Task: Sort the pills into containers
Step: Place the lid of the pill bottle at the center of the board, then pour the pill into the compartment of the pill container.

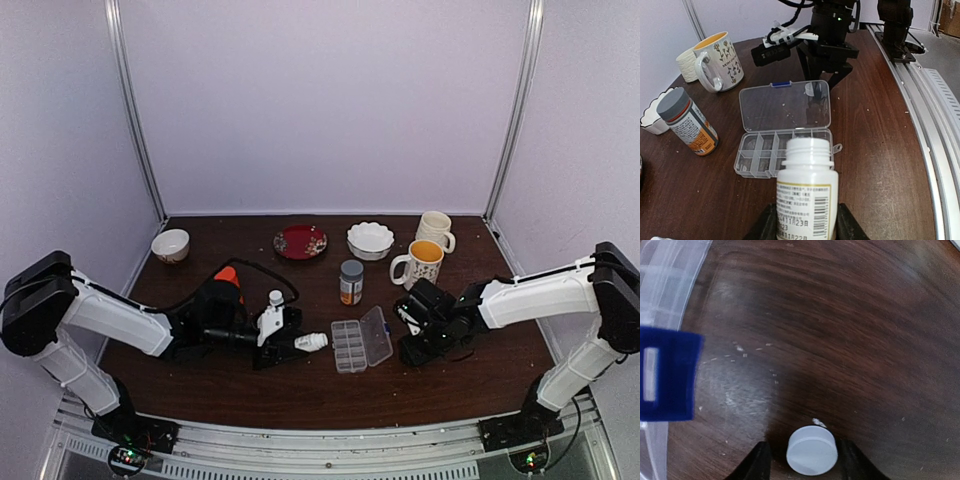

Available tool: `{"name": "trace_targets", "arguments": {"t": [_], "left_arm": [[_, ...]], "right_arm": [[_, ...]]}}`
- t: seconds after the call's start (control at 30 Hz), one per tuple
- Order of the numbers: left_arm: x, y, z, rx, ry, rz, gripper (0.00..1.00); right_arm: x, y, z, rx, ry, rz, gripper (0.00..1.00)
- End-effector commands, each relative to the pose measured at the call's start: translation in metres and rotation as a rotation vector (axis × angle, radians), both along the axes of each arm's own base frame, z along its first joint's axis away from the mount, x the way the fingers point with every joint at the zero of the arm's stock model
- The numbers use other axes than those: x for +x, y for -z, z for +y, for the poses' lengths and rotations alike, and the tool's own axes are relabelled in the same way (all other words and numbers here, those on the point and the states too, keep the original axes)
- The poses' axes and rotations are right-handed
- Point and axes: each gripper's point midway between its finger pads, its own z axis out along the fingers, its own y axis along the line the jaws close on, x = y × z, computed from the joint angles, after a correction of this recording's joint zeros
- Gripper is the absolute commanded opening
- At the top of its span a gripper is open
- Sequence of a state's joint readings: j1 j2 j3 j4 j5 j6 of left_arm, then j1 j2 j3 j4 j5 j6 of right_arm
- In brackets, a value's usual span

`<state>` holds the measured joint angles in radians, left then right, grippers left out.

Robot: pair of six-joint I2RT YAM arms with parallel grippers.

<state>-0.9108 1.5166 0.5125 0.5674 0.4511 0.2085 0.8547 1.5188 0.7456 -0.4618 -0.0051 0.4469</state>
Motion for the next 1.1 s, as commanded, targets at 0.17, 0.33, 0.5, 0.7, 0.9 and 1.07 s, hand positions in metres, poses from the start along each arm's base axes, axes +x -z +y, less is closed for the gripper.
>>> {"name": "trace_targets", "arguments": {"t": [0.17, 0.33, 0.5, 0.7, 0.9, 1.07], "left_arm": [[0.001, 0.005, -0.022, 0.022, 0.013, 0.003, 0.09], [0.002, 0.014, -0.029, 0.053, 0.019, 0.016, 0.06], [0.001, 0.023, -0.038, 0.096, 0.031, 0.028, 0.05], [-0.002, 0.031, -0.047, 0.137, 0.054, 0.026, 0.05], [-0.004, 0.038, -0.052, 0.172, 0.071, 0.034, 0.04], [-0.003, 0.042, -0.055, 0.189, 0.074, 0.040, 0.03]], "right_arm": [[0.014, -0.031, 0.005, 0.059, 0.016, -0.094, 0.56], [0.021, -0.059, 0.008, 0.116, 0.014, -0.170, 0.54], [0.022, -0.084, 0.016, 0.199, -0.010, -0.221, 0.53], [0.020, -0.088, 0.015, 0.220, -0.011, -0.235, 0.51], [0.014, -0.108, 0.036, 0.325, -0.057, -0.246, 0.38], [0.005, -0.134, 0.065, 0.469, -0.113, -0.285, 0.29]]}}
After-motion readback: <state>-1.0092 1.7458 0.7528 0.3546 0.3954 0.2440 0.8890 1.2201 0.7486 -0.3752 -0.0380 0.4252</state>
